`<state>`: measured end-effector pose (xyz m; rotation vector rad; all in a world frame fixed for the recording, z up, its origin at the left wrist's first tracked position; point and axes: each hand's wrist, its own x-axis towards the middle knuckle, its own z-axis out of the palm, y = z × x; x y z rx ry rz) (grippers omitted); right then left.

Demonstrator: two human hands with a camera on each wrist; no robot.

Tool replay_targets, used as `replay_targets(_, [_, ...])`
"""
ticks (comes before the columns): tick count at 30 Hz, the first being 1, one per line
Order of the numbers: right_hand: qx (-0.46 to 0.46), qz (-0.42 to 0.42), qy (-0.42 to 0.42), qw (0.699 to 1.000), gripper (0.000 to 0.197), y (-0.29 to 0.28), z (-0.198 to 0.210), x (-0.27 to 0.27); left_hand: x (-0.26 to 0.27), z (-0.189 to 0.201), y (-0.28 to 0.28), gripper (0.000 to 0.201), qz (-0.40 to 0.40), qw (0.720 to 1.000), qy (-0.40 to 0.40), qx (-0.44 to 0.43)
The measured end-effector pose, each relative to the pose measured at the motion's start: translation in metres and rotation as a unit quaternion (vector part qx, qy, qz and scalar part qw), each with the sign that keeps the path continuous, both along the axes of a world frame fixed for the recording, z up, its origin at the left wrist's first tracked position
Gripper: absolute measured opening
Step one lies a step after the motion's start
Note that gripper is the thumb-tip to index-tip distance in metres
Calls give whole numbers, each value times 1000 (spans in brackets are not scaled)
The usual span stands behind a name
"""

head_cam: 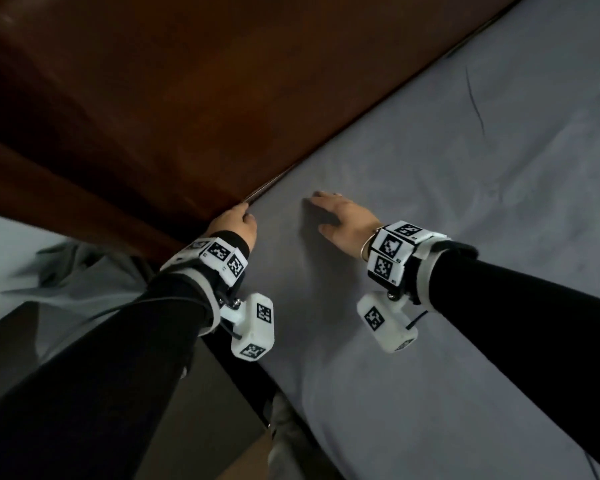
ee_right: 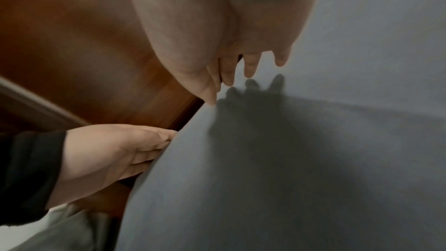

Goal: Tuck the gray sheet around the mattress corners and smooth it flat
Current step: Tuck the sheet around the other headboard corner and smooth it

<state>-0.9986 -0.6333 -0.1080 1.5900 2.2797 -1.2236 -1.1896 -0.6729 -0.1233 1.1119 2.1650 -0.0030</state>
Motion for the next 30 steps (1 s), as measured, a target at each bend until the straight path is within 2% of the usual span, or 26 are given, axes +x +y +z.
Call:
replay_targets(4, [9,44,13,999,56,-17,6,-48,-26,3,-35,46,26,1000,-1,-5])
replay_targets(10, [-3,77,4,997,56,-36,-6,-84,-46,-2,-69,45,49,998,-38,17])
replay_targets(14, [16,87,-12,996,57,-41,-12,-94,-58,-5,-92,33,125,988,6,95])
replay_targets(16, [18,84,-11,996,56,-41,-12,-95,-63,-8,-102,27,166,982,10,88])
replay_targets(18, [22,86,-10,996,56,-41,-13,-95,-62,-15,-104,27,195,978,-31,72])
replay_targets(21, [31,93,-11,995,57,-41,-15,-91,-57,-29,-100,35,245,957,-129,83])
replay_targets(24, [40,91,-5,995,59,-42,-18,-89,-54,-42,-92,37,281,941,-159,99])
replay_targets(30, [58,87,-3,995,60,-42,-23,-93,-61,-58,-85,16,425,873,-210,118])
